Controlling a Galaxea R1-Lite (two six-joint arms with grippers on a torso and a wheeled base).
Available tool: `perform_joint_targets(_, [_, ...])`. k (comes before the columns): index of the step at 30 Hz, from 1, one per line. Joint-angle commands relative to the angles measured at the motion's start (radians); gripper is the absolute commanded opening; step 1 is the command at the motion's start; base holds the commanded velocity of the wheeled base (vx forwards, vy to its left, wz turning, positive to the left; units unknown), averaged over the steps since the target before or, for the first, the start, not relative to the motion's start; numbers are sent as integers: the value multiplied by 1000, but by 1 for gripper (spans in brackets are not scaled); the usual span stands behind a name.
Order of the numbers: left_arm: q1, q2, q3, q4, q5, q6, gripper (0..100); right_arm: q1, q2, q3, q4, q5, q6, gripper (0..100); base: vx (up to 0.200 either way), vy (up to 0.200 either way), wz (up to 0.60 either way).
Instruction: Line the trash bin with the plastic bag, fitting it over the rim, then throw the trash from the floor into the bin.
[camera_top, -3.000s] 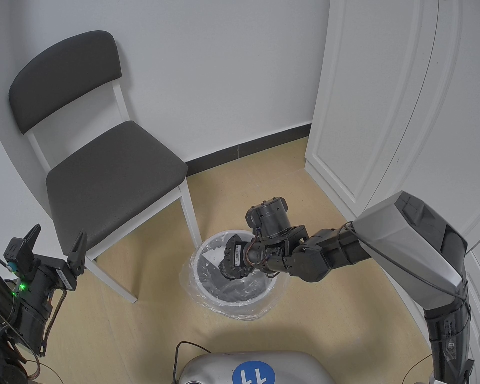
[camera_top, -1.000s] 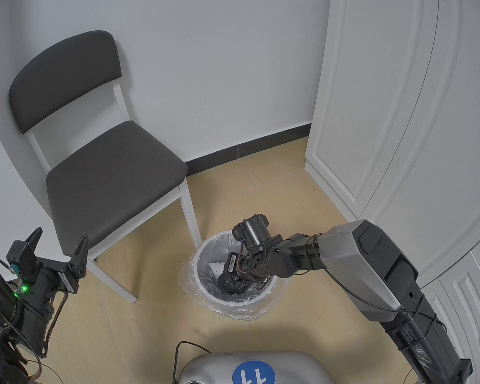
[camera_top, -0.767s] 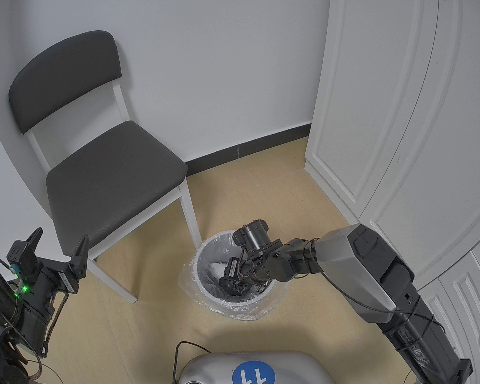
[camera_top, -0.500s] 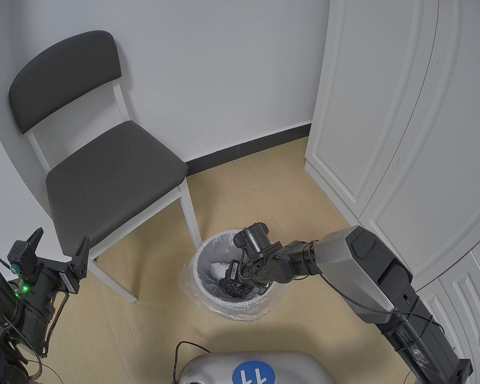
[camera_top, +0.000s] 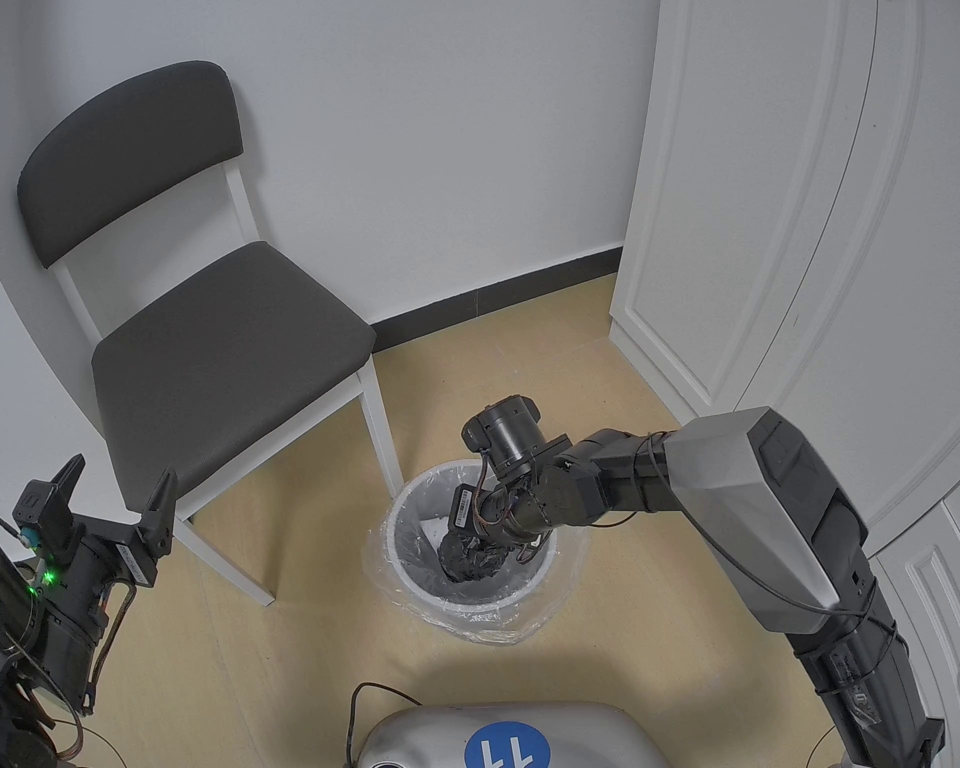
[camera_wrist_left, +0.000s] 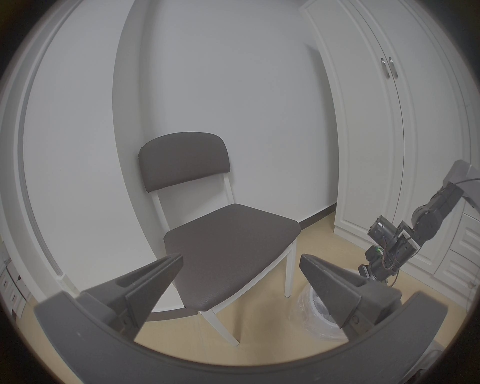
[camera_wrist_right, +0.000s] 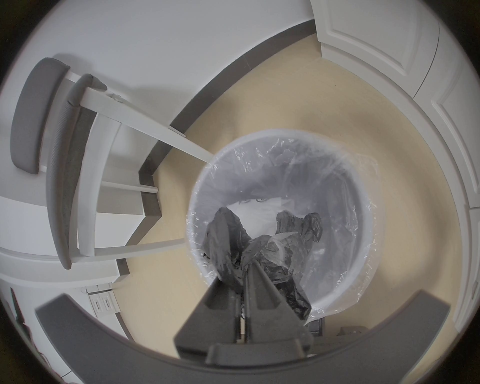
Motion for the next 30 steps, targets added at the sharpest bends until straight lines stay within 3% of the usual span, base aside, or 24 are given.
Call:
perform_joint_targets(1, [0, -3, 8, -1, 0, 0, 100, 1, -20, 0, -4, 0, 1, 0, 0, 0, 0])
perform_joint_targets(17, [-1, 3, 12, -1, 0, 0, 100, 3, 35, 0, -37, 3, 5, 0, 0, 0, 0])
perform_joint_targets(18, [-1, 3, 12, -1, 0, 0, 100, 3, 35, 0, -38, 3, 13, 100, 0, 0, 0])
perform_joint_targets(30, [-1, 3, 13, -1, 0, 2, 100, 0, 33, 0, -110, -8, 38, 100, 0, 0, 0])
